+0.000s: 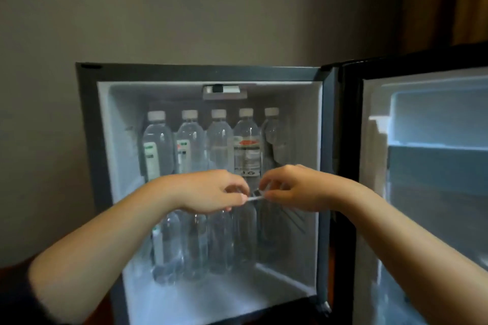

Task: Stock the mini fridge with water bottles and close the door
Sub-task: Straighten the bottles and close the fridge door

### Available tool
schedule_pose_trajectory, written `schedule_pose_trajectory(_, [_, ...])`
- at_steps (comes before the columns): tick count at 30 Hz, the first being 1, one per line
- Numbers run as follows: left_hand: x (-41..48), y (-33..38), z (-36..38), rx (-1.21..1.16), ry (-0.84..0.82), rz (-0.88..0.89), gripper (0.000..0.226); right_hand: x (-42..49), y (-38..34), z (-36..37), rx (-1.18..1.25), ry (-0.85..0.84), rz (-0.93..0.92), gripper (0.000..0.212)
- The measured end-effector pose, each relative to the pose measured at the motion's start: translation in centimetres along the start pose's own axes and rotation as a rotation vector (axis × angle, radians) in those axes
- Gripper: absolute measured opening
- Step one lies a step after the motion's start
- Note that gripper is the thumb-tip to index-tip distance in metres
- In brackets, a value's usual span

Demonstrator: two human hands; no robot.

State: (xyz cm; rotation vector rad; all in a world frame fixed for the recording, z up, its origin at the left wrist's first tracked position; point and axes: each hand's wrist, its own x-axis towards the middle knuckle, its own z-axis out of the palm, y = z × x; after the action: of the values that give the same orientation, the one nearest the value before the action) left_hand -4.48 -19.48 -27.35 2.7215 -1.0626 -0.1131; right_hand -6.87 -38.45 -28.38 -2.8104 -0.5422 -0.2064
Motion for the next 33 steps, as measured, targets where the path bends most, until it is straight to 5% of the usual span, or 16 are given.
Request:
schedule_pose_trajectory(11, [3.0, 2.5, -10.1, 0.016, -0.225, 0.161, 0.028, -0.7, -2.3, -10.6, -0.079, -0.106, 0.156, 0.031])
schedule_pose_trajectory(15, [2.7, 5.2, -13.1, -0.046, -0.27, 0.241, 0.024, -3.1, -3.5, -15.1, -0.019, -0.008, 0.201, 0.025])
schedule_pose_trajectory(22, [2.6, 11.1, -13.8, -0.274, 0.089, 0.377, 0.022, -9.0, -5.0, -21.4, -0.066, 0.208, 0.335, 0.022])
schedule_pose_trajectory(26, [4.5, 14.5, -14.4, -0.153, 0.244, 0.502, 0.044, -12.1, -2.7, -23.3, -0.188, 0.261, 0.51, 0.031])
schedule_pose_trajectory(33, [9.0, 20.9, -13.5, 0.212, 0.087, 0.496, 0.08, -15.8, 0.9, -24.1, -0.334, 0.072, 0.957, 0.052])
